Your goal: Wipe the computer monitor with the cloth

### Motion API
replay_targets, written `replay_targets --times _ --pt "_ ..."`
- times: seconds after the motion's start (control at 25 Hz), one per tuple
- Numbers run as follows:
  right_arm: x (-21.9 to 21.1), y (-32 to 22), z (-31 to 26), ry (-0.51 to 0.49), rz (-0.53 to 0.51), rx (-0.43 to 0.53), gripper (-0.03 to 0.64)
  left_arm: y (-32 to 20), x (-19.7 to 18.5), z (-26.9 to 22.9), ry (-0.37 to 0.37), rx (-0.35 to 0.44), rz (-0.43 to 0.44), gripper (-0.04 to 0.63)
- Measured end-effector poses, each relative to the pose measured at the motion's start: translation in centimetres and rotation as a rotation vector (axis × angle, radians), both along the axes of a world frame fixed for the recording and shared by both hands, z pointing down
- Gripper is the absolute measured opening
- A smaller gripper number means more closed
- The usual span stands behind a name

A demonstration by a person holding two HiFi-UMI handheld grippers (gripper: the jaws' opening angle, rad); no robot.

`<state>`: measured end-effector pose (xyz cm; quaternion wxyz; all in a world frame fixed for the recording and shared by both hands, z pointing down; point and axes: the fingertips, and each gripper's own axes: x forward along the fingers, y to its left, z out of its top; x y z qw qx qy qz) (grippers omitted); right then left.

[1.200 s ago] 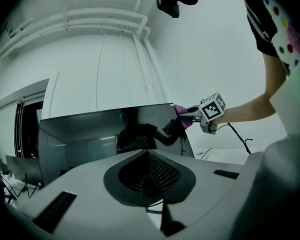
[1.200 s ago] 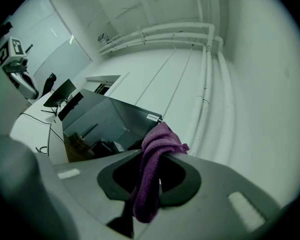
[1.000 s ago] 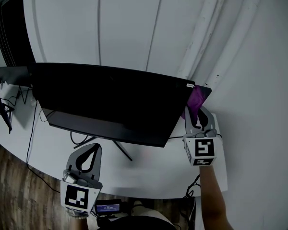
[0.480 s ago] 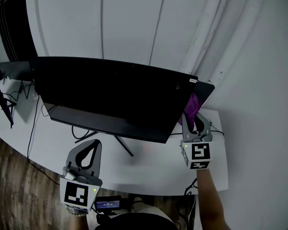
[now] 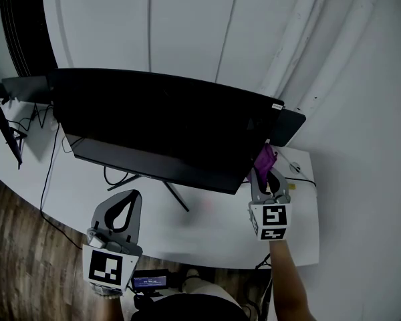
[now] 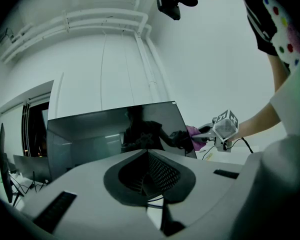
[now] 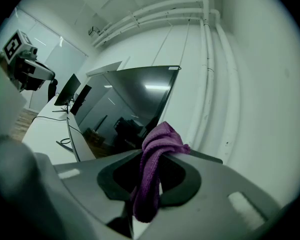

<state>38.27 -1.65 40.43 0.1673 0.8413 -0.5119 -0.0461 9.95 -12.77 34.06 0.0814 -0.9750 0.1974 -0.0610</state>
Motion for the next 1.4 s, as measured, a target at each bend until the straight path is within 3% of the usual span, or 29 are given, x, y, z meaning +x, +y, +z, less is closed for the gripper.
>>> replay_targets --times 0.92,1.4 --pt "-2.3 1.7 10.5 -0.222 0.031 -0.124 0.084 0.1 -2.6 0.6 -0.015 -0.005 -0.057 0.006" --pt "-2.4 2.1 14.3 -0.650 0.161 0.065 0.084 -0.4 -4.2 0.7 -0.018 -0.008 -0.098 0.006"
